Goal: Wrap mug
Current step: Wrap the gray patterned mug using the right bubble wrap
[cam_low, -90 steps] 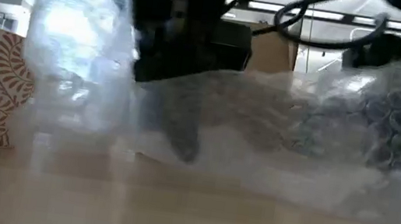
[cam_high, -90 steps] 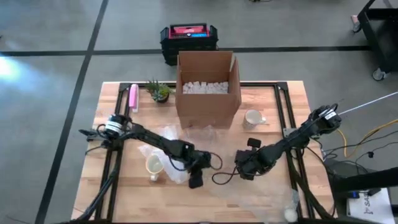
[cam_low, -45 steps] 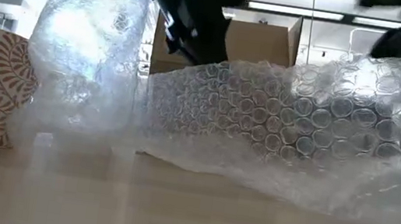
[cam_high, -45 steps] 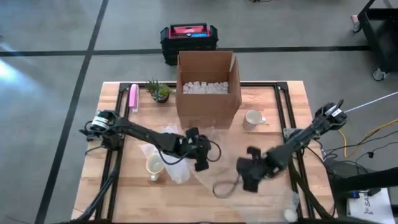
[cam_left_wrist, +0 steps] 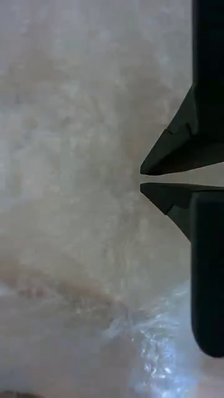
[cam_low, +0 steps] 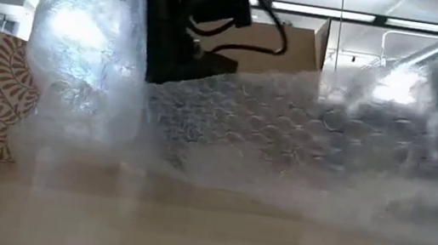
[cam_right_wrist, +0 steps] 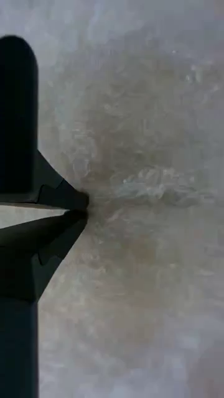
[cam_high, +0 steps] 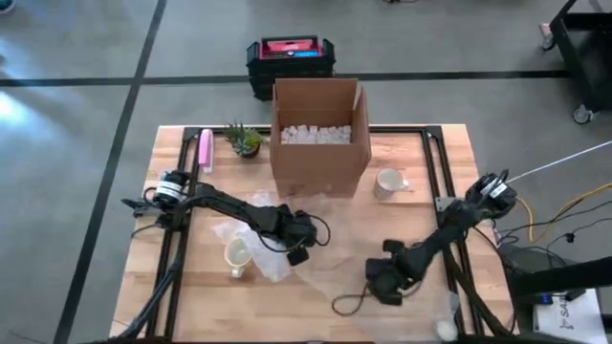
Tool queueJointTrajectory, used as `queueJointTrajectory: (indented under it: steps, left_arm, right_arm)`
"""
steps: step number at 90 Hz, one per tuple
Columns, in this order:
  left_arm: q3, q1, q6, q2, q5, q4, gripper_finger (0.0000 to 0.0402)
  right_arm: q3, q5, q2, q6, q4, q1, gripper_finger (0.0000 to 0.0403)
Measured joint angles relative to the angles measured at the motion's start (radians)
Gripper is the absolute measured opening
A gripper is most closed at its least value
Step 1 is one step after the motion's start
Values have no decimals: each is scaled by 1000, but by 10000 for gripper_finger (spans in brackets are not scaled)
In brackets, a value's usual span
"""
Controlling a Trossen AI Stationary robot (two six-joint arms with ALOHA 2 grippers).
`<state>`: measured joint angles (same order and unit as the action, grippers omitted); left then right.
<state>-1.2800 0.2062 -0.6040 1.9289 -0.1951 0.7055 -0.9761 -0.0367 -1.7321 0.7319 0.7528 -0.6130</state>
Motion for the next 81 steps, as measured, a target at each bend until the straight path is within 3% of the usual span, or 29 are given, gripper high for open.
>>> queueJointTrajectory:
  steps: [16, 24, 41, 56, 72, 81]
  left_arm:
    - [0, 23, -38, -16, 4, 134, 20]
    - [0, 29, -52, -29, 4, 151, 20]
    - [-1, 33, -56, -78, -1, 140, 20]
    - [-2, 35, -57, -120, -49, 112, 20]
    - [-2, 37, -40, -125, -84, 34, 20]
    - [-2, 38, -32, -120, -83, 3, 20]
  right_arm:
    - [3, -129, 11, -283, -37, 128, 13]
    - [-13, -131, 52, -391, 38, 184, 13]
    - [-103, -155, 240, -385, 310, 269, 13]
    - [-120, -268, 455, -329, 356, 334, 18]
    - [-83, -295, 610, -332, 366, 495, 74]
    - [-39, -229, 645, -361, 363, 597, 124]
